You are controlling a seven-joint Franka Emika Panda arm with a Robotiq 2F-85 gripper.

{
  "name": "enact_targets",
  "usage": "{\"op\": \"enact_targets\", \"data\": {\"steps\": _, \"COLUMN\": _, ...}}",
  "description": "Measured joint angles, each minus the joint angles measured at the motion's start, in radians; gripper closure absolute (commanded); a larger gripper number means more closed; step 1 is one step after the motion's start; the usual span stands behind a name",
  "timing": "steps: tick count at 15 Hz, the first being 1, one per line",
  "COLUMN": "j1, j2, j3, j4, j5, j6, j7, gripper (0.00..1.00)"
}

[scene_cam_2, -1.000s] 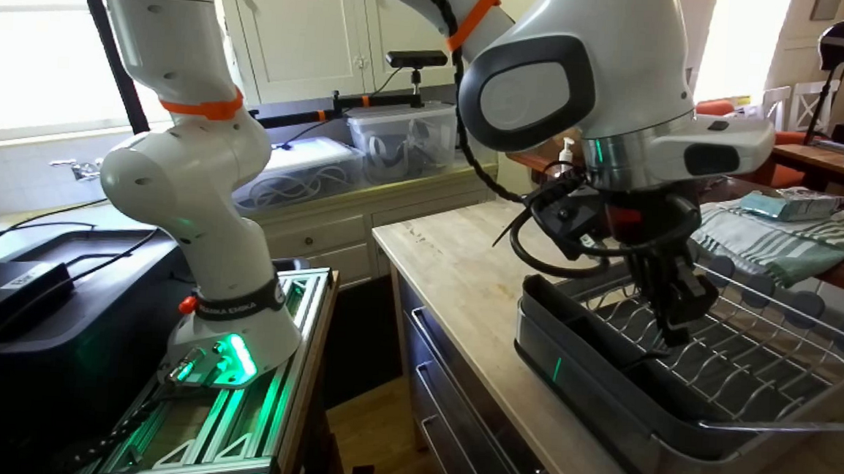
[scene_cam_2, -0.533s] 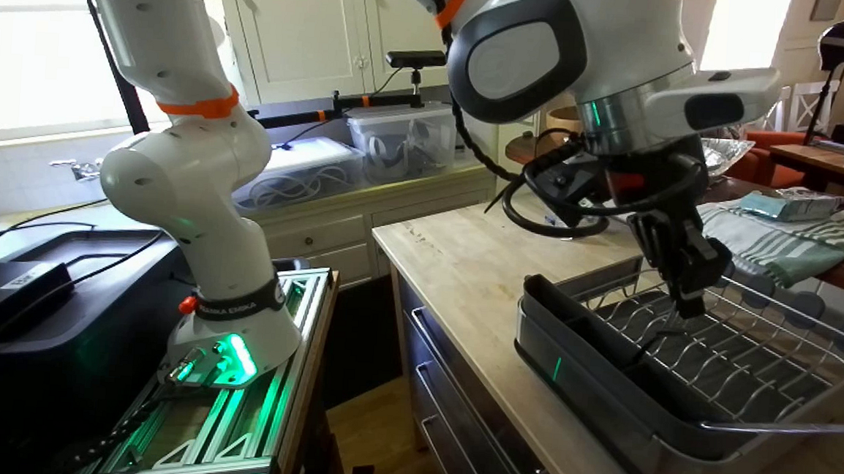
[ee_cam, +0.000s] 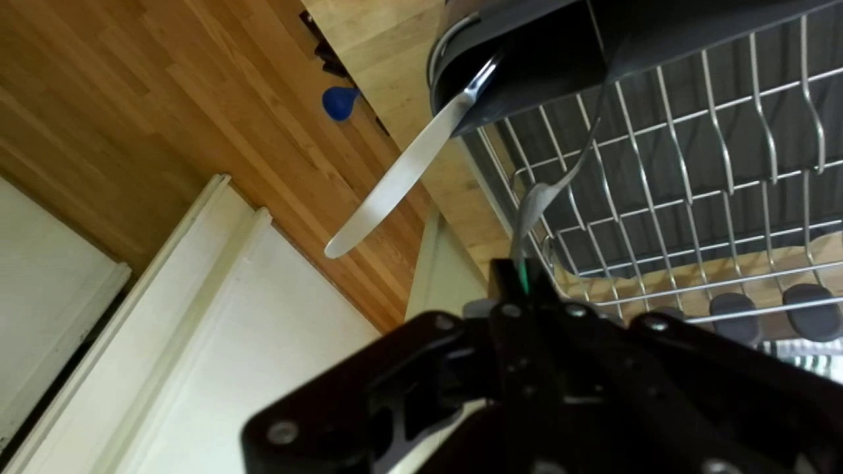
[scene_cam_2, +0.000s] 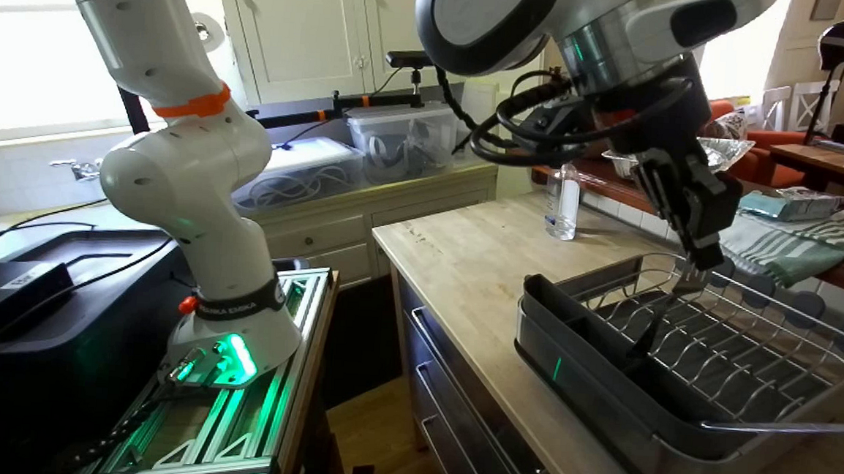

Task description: Place the spoon in its rightful place

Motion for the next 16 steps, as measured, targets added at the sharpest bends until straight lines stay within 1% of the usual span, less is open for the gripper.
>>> {"op": "enact_targets", "data": {"steps": 8, "j1": 0.026, "j2": -0.12, "j3": -0.001, "j4": -0.008, "j5": 0.015, "j6": 0.0, "j7": 0.0, "gripper": 0.99}}
{"op": "enact_targets", "data": {"steps": 12, "j1": 0.064, "j2": -0.167, "j3": 0.009, "j4": -0.029, "j5": 0.016, "j6": 0.0, "j7": 0.0, "gripper": 0.99}}
{"op": "enact_targets", "data": {"steps": 16, "j1": 0.117, "j2": -0.193, "j3": 0.041, "j4": -0.063, "j5": 0.019, "j6": 0.0, "j7": 0.006, "gripper": 0.99}}
